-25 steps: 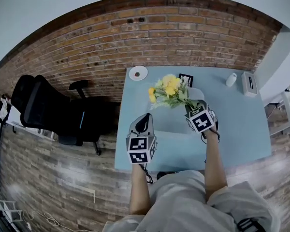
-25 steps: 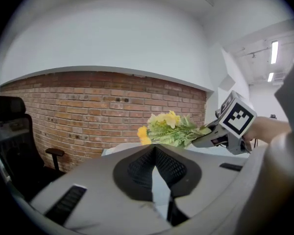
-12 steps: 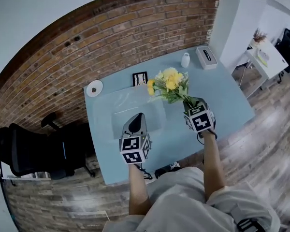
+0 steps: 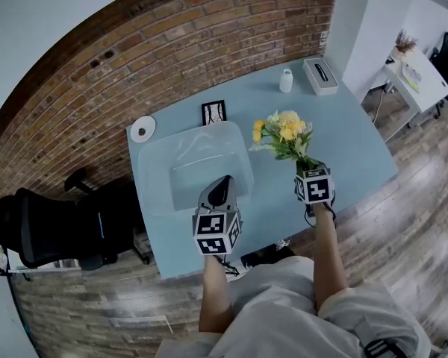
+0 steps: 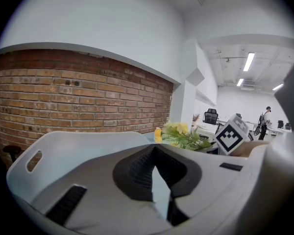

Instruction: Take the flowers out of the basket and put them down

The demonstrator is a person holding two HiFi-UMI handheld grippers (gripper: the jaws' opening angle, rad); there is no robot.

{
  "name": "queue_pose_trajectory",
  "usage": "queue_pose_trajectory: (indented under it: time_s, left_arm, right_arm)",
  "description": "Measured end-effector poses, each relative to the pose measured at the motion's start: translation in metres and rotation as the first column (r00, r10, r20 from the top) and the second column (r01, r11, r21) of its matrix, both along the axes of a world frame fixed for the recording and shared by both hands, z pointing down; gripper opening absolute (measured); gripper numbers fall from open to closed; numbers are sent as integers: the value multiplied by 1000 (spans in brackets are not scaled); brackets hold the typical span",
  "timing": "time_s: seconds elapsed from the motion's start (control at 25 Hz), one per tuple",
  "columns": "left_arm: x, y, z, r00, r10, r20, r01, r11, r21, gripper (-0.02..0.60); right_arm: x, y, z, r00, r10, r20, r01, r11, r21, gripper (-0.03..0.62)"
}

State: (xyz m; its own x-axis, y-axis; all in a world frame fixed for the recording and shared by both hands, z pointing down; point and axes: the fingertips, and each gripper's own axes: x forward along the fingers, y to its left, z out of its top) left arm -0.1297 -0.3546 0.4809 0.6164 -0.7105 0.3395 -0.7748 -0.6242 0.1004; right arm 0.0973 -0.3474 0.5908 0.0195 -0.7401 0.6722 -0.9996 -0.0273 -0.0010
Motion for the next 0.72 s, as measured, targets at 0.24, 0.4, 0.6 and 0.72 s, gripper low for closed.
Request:
queue_pose_trajectory:
  time_s: [0.24, 0.4, 0.6, 0.72]
  left_arm:
    - [-10, -5, -8, 999, -31, 39, 29, 999, 35, 21]
    - [-26, -10, -14, 995, -61, 73, 57, 997, 55, 21]
    - [-54, -18, -13, 989, -115, 95, 110, 993, 50, 21]
    - [-63, -21, -9, 985, -134, 113, 130, 991, 42, 21]
  right_arm:
    - [0, -11, 65, 996, 68, 51, -65, 997, -52, 42]
    - [-5, -12, 110, 985, 135, 111, -122, 985, -119, 43]
    - [-30, -19, 141, 983, 112, 146, -85, 981, -175, 44]
    - [-36, -29, 146, 980, 125, 155, -97, 980, -175, 52]
